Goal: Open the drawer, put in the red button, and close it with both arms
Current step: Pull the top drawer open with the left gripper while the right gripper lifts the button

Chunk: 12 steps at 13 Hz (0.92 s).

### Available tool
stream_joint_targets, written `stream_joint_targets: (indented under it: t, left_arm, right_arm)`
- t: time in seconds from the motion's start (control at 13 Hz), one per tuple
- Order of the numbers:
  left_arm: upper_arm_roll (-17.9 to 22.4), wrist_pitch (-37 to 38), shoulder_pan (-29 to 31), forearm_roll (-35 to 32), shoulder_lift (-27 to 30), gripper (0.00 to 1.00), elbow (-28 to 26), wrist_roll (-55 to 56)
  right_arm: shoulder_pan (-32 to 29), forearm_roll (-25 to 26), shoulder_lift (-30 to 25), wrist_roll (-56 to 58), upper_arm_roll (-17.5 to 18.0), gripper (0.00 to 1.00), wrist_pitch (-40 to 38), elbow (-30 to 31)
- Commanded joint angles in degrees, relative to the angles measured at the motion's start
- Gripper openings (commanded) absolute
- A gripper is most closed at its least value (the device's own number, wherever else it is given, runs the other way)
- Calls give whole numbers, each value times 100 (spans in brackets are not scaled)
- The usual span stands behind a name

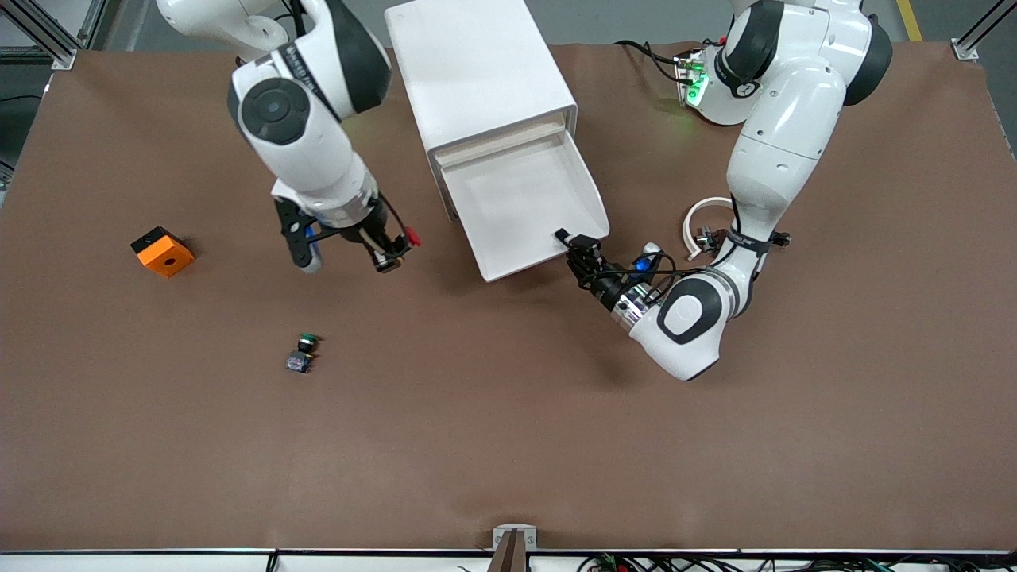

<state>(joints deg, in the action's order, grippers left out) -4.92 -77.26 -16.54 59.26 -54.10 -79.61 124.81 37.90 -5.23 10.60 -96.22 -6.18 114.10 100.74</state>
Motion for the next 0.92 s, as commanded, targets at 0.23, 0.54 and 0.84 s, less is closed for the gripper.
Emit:
stream_joint_targets:
  t: [0.23,0.54,0.84]
  left_arm:
    - [70,-44,-60,85,-13,100,51,-98]
    - [61,-140,-7,42,92,100,252,-317]
    - [17,-140,124,-229,285,100,376,-1045]
  right_arm:
    - [884,250,267,-1512,-59,0,-432,-642]
    - [1342,400,566,-2128,-59,0,-389,-687]
    - [1772,382,715,-2374,-59,0,-213,-696]
